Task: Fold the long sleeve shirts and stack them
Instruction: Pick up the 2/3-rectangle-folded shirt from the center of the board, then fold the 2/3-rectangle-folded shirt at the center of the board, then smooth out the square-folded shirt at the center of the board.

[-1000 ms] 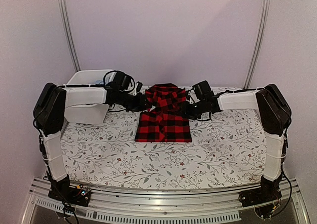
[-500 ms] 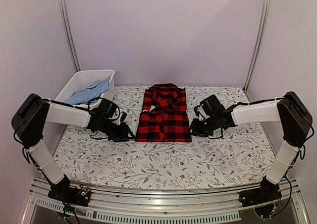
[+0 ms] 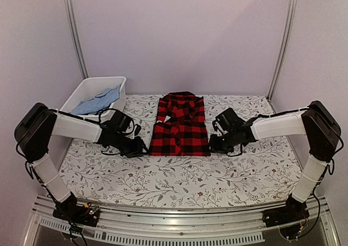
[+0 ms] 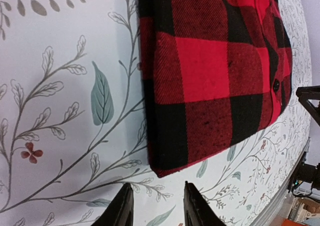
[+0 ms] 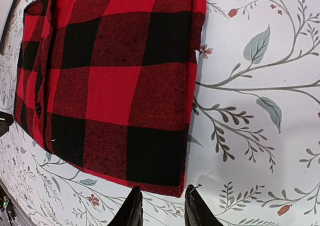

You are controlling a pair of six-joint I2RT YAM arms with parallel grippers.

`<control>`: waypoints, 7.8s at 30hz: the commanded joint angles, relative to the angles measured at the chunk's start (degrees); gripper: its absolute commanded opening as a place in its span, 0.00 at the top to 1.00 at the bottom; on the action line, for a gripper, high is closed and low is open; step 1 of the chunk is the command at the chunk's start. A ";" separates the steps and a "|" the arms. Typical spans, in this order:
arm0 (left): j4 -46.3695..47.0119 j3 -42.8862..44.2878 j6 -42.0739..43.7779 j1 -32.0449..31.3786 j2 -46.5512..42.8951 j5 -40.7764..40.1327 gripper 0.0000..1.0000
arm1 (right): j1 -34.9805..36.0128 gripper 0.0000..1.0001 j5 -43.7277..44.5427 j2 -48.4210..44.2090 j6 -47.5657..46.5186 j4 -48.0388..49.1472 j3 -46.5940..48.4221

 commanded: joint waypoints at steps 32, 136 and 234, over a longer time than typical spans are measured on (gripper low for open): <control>-1.74 6.94 -0.83 -3.66 6.93 -4.89 0.88 | 3.41 0.89 7.54 4.99 1.63 -0.42 -0.54; -9.79 28.27 5.43 5.77 12.11 -5.74 0.52 | -5.72 0.60 11.75 13.67 -3.79 -8.69 26.64; -3.33 5.16 -0.07 2.56 -1.18 3.32 0.71 | 17.05 0.46 14.84 20.32 2.65 -19.43 28.40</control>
